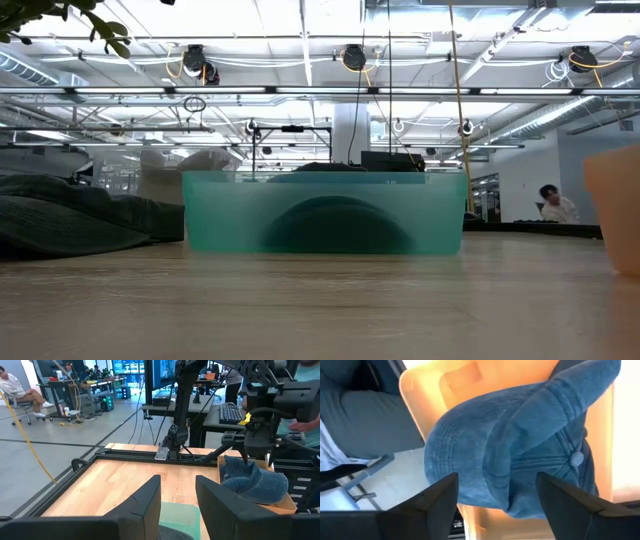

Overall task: Pick & Place hat
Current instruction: Put the blue cap into the orange bin

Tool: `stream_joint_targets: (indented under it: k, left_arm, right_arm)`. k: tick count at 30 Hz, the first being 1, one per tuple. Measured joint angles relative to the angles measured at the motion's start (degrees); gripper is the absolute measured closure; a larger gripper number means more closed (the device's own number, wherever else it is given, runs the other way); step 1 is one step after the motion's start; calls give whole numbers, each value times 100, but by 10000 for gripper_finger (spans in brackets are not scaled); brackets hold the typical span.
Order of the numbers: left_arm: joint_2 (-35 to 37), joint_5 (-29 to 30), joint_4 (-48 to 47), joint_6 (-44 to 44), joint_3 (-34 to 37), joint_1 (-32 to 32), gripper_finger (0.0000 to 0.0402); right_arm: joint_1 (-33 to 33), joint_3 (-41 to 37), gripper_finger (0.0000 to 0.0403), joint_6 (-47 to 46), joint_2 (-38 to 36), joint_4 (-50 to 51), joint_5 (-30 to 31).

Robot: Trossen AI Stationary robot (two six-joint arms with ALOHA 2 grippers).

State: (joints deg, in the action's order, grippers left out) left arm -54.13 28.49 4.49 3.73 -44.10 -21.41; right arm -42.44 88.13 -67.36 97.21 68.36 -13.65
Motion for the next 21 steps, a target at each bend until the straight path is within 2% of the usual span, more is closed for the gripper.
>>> stream_joint_targets:
  k: [7, 15, 21]
  left_arm:
    - [0, -6, 0, 0, 0, 0, 270]
    - [0, -17, 0, 4, 0, -2, 270]
    - [0, -17, 2, 7, 0, -2, 270]
  right_arm:
    - [-34, -1, 135, -63, 246, -81, 38]
    - [-39, -224, 158, 253, 385, -43, 326]
    - [-44, -412, 189, 363, 380, -32, 328]
